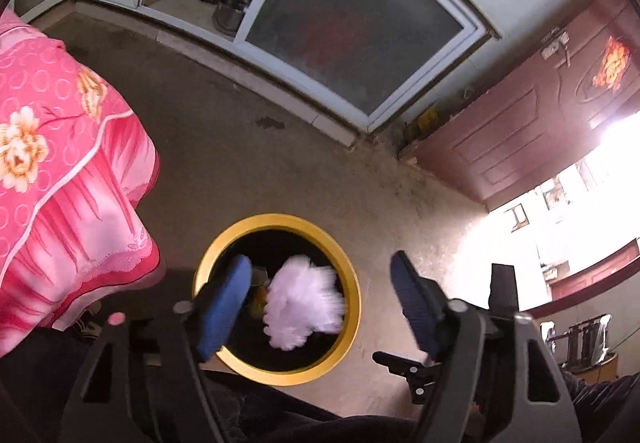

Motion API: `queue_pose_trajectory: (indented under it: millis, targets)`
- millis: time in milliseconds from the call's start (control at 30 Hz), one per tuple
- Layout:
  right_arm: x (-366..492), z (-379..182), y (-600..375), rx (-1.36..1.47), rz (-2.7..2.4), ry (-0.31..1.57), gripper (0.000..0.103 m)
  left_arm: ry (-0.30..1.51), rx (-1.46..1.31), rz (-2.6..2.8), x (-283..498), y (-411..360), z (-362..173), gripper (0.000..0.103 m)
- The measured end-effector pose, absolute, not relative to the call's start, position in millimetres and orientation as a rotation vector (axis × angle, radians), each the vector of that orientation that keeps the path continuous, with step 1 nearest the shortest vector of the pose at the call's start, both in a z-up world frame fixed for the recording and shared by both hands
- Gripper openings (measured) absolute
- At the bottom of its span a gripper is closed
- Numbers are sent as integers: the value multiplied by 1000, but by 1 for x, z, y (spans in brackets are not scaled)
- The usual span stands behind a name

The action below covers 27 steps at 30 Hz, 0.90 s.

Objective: Collect trash
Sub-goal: 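Move both tools back over the table toward the grey mesh and red cup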

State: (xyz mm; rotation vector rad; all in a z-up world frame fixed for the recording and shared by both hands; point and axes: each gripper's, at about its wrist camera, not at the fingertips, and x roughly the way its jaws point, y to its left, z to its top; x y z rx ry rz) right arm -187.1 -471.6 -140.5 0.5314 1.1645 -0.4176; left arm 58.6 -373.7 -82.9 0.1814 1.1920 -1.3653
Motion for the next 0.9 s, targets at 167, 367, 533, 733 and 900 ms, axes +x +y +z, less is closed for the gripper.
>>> queue_pose_trajectory:
  millis: [167, 367, 533, 733, 900]
  targets:
    - [-195, -118, -478, 515, -449, 1102, 81, 1113, 114, -1346, 72, -341, -54, 77]
    - [-165, -56, -480, 432, -396, 954, 81, 936, 50, -1297, 92, -262, 4, 78]
    - [-101, -7, -448, 340, -220, 853, 81, 790, 23, -1137, 117, -166, 40, 81]
    - [20, 33, -370, 304, 160, 762, 82, 700, 6, -828, 152, -45, 55, 91]
    - [116, 48, -303, 228, 332, 736, 82, 688, -26, -615, 182, 41, 59, 95]
